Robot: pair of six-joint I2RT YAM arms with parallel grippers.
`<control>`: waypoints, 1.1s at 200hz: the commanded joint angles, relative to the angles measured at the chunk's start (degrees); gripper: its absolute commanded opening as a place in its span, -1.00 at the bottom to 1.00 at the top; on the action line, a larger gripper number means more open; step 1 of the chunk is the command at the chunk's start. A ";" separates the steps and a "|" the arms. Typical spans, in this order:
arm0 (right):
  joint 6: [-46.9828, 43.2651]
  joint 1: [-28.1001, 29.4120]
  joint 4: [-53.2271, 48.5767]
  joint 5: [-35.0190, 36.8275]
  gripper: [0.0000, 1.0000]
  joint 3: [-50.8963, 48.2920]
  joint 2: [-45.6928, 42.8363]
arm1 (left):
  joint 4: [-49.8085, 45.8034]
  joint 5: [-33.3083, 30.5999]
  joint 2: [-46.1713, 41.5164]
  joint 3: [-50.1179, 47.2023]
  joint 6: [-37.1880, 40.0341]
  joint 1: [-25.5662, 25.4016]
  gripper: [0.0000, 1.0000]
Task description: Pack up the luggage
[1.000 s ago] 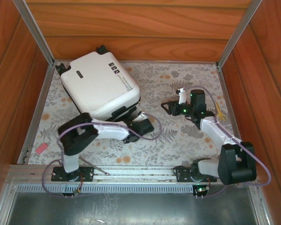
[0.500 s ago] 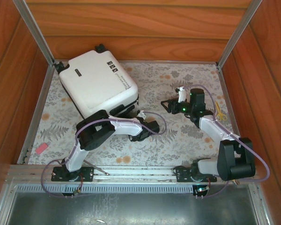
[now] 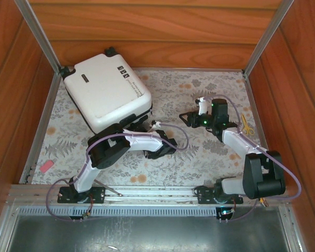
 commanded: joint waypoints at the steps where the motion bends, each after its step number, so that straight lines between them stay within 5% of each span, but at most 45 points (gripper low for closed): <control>1: -1.14 0.56 -1.32 -1.06 0.20 2.05 0.78 | -4.11 -0.13 1.21 -0.67 -0.91 2.62 0.11; 76: -1.22 0.57 -3.63 -1.54 0.20 4.48 2.26 | -2.17 8.49 4.08 0.90 4.37 3.08 0.06; 115: -1.38 0.57 -4.25 -1.58 0.21 4.86 2.34 | -1.14 12.22 3.50 2.81 4.54 2.26 0.21; 131: -1.37 0.52 -4.25 -1.69 0.22 4.86 2.46 | -0.78 12.73 2.25 3.08 3.73 2.26 0.55; 134: -1.43 0.53 -4.23 -1.65 0.22 4.86 2.54 | -0.73 12.78 2.05 3.12 3.70 2.15 0.93; 138: -1.41 0.58 -4.23 -1.66 0.22 4.94 2.65 | -0.64 12.80 1.80 3.21 3.69 2.13 1.00; 178: -1.18 0.56 -4.69 -2.17 0.22 5.43 3.21 | -0.51 10.96 1.17 3.22 3.72 2.21 0.98; 220: -1.32 0.58 -5.28 -2.38 0.21 5.65 3.23 | -0.35 11.95 1.20 2.03 3.81 4.47 0.58</control>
